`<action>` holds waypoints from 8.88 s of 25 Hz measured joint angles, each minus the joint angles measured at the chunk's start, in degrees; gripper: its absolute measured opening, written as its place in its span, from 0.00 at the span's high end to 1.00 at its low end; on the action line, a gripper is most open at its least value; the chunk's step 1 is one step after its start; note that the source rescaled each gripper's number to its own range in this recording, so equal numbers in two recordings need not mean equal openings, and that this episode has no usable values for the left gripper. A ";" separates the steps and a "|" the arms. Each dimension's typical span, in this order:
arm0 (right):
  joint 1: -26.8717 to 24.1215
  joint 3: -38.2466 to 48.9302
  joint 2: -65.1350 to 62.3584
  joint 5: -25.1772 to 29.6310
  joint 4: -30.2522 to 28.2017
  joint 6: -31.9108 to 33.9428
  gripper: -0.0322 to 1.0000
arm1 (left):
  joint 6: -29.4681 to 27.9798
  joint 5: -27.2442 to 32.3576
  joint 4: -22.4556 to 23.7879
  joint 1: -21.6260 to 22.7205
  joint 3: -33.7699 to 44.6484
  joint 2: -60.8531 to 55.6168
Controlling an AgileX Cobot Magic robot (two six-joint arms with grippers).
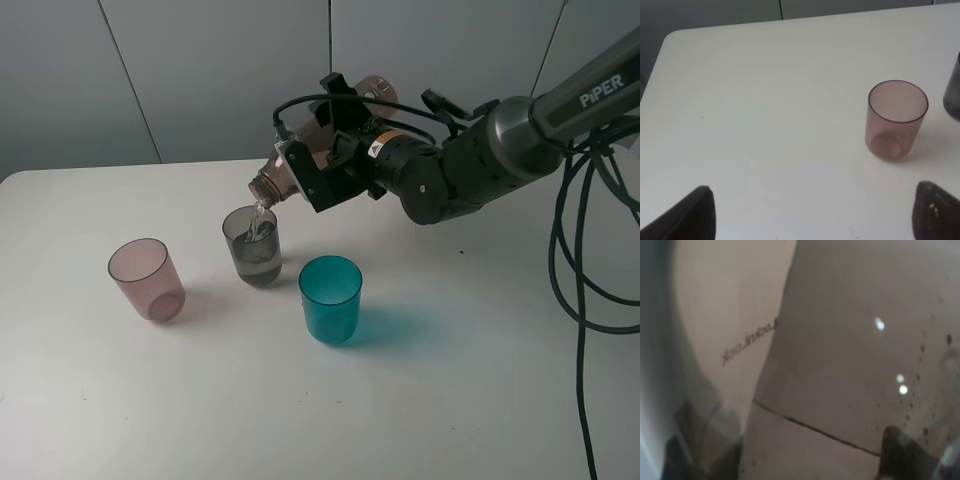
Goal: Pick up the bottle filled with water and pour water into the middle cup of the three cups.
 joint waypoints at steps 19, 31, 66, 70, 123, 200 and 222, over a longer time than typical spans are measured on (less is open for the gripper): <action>0.00 -3.02 -0.46 -0.94 -2.45 -3.53 0.97 | 0.00 0.00 0.00 0.00 0.00 0.00; 0.00 -3.10 -0.46 -1.98 -6.76 -6.05 0.97 | 0.13 0.00 0.00 0.00 0.00 0.00; -13.65 4.64 -6.64 0.72 -21.30 103.83 0.97 | 0.25 0.00 0.00 0.00 0.00 0.00; -20.06 5.99 -6.64 0.72 -28.79 119.49 0.97 | 0.25 0.00 0.00 0.00 0.00 0.00; -26.03 22.17 -11.65 3.04 -25.56 120.04 0.01 | 0.25 0.00 0.00 0.00 0.00 0.00; -39.45 27.89 -117.48 104.23 -15.42 119.16 0.00 | -0.01 0.00 0.00 0.00 0.00 0.00; -37.05 27.89 -117.75 104.23 -12.07 114.30 0.00 | -0.01 0.00 0.11 0.00 0.00 0.00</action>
